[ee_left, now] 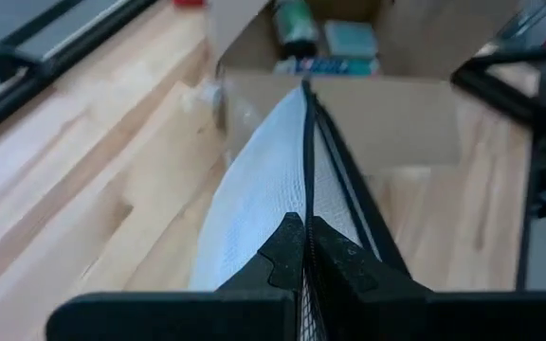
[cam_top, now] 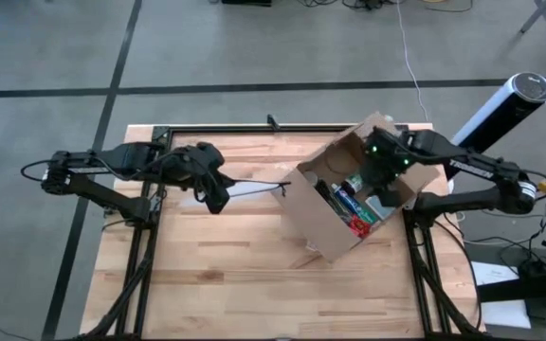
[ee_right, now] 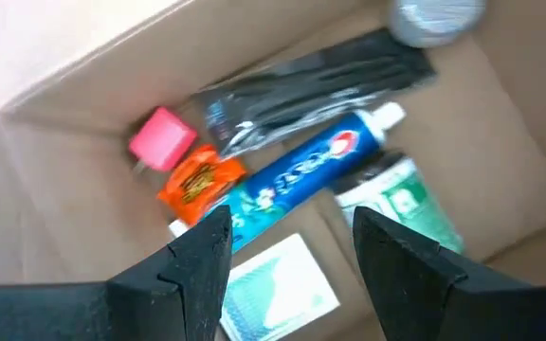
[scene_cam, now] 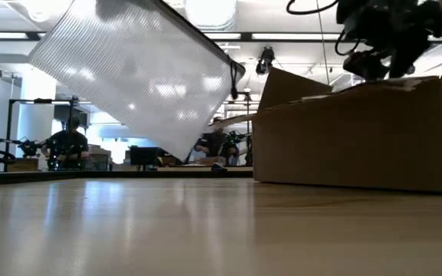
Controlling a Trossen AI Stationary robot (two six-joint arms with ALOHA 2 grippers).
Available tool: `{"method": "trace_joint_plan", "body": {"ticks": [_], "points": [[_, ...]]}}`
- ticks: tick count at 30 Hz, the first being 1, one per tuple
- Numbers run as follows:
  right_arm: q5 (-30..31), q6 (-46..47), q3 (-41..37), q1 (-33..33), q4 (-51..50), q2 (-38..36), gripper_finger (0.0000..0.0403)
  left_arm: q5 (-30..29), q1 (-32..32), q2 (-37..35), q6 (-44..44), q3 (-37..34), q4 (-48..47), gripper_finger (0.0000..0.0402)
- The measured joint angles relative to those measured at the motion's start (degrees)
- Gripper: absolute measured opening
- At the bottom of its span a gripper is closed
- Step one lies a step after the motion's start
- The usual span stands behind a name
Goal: Unpack boxes
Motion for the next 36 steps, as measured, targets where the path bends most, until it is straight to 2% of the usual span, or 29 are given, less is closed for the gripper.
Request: {"method": "trace_joint_plan", "body": {"ticks": [6, 14, 24, 36], "points": [[4.8, -4.6, -3.5, 1.2, 0.8, 2.7, 0.0199, 0.0, 0.0, -0.8, 1.0, 0.0, 2.8, 0.0000], [18.6, -11.2, -6.7, 1.1, 10.9, 9.3, 0.0199, 0.2, 0.0, -0.9, 0.5, 0.0, 2.8, 0.0000], [18.3, -12.0, -7.1, 0.4, 14.6, 18.3, 0.0199, 2.9, 0.0, -0.9, -0.7, 0.0, 2.8, 0.0000], [17.0, -12.9, -7.0, -5.1, 17.5, 21.5, 0.0199, 4.9, -0.1, -1.0, -0.9, 0.0, 2.8, 0.0000]]}}
